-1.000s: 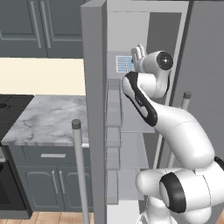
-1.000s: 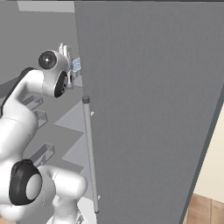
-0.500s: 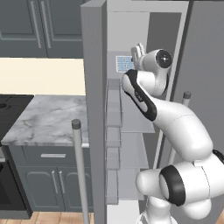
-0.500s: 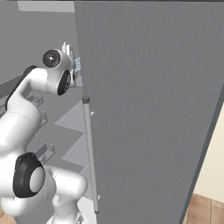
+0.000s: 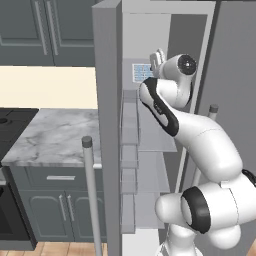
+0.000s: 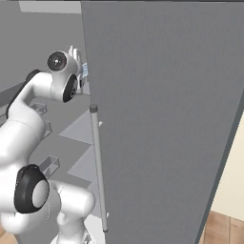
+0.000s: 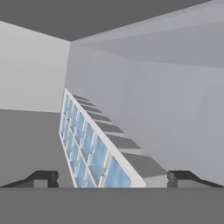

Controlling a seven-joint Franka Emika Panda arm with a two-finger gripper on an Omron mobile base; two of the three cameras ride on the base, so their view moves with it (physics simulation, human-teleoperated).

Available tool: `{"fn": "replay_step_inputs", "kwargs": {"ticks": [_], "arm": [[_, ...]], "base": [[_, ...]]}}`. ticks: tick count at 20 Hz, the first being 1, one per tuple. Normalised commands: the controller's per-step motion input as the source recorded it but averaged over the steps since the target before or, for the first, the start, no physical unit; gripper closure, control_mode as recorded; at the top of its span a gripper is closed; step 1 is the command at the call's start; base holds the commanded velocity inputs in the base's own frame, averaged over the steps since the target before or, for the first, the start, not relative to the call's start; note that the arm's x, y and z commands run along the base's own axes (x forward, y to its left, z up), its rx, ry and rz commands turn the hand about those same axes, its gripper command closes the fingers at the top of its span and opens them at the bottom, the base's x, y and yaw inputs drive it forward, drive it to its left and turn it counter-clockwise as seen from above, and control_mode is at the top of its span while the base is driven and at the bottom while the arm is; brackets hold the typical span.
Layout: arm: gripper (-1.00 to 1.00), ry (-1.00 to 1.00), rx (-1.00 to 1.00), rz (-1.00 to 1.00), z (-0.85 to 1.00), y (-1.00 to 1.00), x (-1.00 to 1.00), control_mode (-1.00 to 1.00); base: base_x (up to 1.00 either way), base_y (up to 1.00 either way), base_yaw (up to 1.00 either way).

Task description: Open the freezer door, pick up the ice cube tray from the freezer, and place it on the dining counter.

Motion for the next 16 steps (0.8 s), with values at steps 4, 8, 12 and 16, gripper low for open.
{"fn": "replay_step_inputs", "kwargs": {"ticks": [4,8,12,16], "arm": [[-1.0,0.0,0.0,0.0,-0.01,0.0,0.07,-1.0],[-1.0,0.0,0.0,0.0,-0.05,0.0,0.17,-1.0],[-1.0,0.0,0.0,0.0,-0.02,0.0,0.23,-1.0],[-1.0,0.0,0.0,0.0,0.0,0.0,0.17,-1.0]], "base": [[0.0,0.0,0.0],[0.0,0.0,0.0],[0.0,0.0,0.0],[0.0,0.0,0.0]]}}
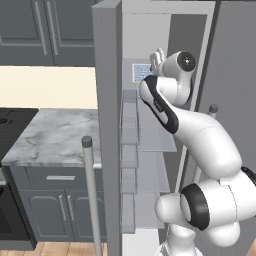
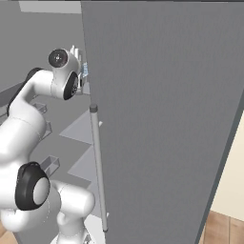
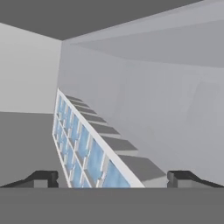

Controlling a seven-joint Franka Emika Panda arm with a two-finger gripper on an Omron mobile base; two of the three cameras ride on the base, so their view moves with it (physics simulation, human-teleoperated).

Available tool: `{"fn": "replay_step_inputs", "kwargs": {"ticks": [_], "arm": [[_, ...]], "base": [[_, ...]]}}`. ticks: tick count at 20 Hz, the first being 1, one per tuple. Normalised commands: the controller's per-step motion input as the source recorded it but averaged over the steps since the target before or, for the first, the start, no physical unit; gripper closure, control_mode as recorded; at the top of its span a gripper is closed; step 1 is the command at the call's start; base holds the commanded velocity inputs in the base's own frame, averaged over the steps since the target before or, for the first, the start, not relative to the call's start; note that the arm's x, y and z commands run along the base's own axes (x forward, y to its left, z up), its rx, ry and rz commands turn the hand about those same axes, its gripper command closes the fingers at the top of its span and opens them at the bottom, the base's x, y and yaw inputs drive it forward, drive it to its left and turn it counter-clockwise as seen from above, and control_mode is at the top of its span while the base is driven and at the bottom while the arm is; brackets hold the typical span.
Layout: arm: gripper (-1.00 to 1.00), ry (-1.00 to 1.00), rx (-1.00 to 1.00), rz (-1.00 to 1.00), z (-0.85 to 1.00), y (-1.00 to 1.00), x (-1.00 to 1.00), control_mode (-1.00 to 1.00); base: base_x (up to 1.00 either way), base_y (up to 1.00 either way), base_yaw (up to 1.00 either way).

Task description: Open the freezer door, pick up the ice cube tray from the freezer, and place it on the dining counter.

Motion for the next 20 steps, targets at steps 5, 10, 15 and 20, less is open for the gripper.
{"fn": "replay_step_inputs", "kwargs": {"ticks": [5,10,15,20], "arm": [[-1.0,0.0,0.0,0.0,0.0,0.0,0.24,-1.0],[-1.0,0.0,0.0,0.0,0.0,0.0,0.02,-1.0],[-1.0,0.0,0.0,0.0,0.0,0.0,0.0,-1.0],[-1.0,0.0,0.0,0.0,0.0,0.0,0.02,-1.0]], "base": [[0.0,0.0,0.0],[0.0,0.0,0.0],[0.0,0.0,0.0],[0.0,0.0,0.0]]}}
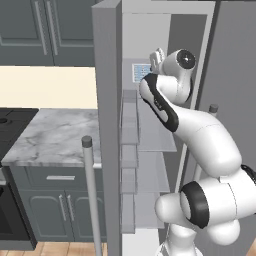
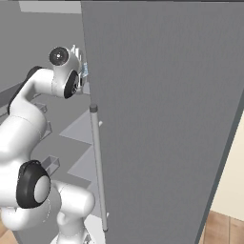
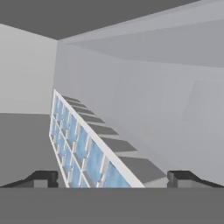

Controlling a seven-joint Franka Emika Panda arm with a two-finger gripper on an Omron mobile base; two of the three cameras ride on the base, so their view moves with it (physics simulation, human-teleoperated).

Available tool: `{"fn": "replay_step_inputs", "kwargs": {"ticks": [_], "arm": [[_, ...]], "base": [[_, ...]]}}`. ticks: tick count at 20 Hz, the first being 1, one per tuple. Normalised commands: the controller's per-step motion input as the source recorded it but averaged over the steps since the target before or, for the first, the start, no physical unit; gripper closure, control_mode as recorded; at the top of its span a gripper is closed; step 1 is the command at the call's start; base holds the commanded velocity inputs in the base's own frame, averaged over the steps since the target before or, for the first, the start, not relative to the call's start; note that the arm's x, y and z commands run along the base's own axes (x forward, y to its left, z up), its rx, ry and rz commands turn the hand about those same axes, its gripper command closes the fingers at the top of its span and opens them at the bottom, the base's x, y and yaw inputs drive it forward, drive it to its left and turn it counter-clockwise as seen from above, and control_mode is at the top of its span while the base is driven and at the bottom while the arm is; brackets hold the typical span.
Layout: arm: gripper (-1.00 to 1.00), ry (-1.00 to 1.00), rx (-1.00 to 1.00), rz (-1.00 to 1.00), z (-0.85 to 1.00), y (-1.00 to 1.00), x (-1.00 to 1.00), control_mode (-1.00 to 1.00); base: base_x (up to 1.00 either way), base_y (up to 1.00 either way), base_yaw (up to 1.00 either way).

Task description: Open the freezer door, pick up the ice cube tray from the freezer, and place it on the dining counter.

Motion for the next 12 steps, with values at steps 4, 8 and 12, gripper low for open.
{"fn": "replay_step_inputs", "kwargs": {"ticks": [4,8,12], "arm": [[-1.0,0.0,0.0,0.0,0.0,0.0,0.04,-1.0],[-1.0,0.0,0.0,0.0,0.0,0.0,0.01,-1.0],[-1.0,0.0,0.0,0.0,0.0,0.0,0.0,-1.0]], "base": [[0.0,0.0,0.0],[0.0,0.0,0.0],[0.0,0.0,0.0]]}}
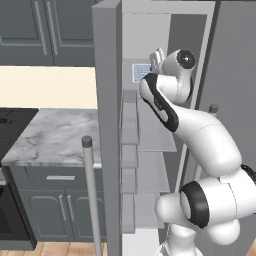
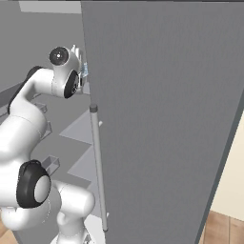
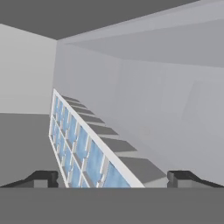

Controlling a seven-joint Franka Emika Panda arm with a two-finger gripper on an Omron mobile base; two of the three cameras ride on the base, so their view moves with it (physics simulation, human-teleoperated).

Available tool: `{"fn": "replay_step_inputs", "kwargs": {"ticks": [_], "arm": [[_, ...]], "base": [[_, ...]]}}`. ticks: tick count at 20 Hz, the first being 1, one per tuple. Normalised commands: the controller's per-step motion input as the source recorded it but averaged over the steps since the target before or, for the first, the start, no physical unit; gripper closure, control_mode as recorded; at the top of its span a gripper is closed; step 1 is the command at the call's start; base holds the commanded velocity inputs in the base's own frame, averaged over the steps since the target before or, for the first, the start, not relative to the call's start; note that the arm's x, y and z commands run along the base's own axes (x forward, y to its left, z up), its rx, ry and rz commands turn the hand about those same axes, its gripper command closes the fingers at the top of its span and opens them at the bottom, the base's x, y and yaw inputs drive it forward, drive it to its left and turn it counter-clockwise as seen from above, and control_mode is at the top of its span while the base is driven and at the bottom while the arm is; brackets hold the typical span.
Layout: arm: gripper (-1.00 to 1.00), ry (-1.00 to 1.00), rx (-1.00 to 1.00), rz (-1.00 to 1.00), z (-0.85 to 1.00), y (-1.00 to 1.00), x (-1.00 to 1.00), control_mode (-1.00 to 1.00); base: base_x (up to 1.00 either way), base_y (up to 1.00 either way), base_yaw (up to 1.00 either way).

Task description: Open the freezer door, pick up the ice cube tray from the freezer, and place it on the dining counter.

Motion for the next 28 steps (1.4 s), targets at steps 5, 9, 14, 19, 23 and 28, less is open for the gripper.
{"fn": "replay_step_inputs", "kwargs": {"ticks": [5,9,14,19,23,28], "arm": [[-1.0,0.0,0.0,0.0,0.0,0.0,0.0,-1.0],[-1.0,0.0,0.0,0.0,0.0,0.0,0.0,-1.0],[-1.0,0.0,0.0,0.0,0.0,0.0,0.17,-1.0],[-1.0,0.0,0.0,0.0,0.0,0.0,0.28,-1.0],[-1.0,0.0,0.0,0.0,0.0,0.0,0.07,-1.0],[-1.0,0.0,0.0,0.0,0.0,0.0,0.0,-1.0]], "base": [[0.0,0.0,0.0],[0.0,0.0,0.0],[0.0,0.0,0.0],[0.0,0.0,0.0],[0.0,0.0,0.0],[0.0,0.0,0.0]]}}
